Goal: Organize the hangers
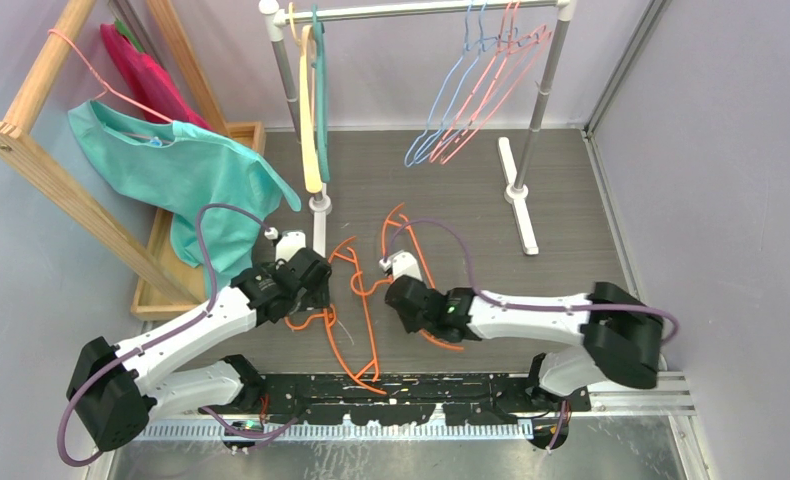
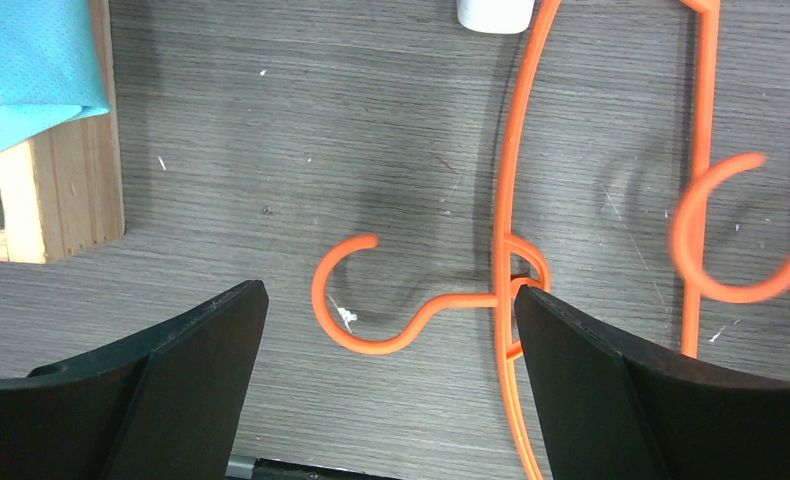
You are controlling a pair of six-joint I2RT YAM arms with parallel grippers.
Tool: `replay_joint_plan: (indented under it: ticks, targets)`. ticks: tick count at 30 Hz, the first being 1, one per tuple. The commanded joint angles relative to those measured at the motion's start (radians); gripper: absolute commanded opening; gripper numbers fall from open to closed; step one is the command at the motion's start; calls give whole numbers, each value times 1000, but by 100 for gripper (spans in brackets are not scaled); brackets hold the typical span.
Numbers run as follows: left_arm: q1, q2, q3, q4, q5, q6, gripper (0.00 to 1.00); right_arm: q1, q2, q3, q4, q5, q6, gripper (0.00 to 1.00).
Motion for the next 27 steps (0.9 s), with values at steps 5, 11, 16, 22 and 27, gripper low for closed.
replay_joint_plan:
  ticks: [5,11,16,22,27]
  targets:
    - [7,9,0,64,4,17,98,-185,-304,103,57,-376,98,1]
    - [6,29,12,75,8,24,98,-255,-340,165,119,-582,159,1]
    - [6,31,24,74,3,31,98,-255,-324,274,137,-645,160,1]
    - [7,11,18,71,2,31,98,-255,-320,394,136,-587,135,1]
    - [7,-5,10,58,-5,30,98,-255,-308,408,172,-594,140,1]
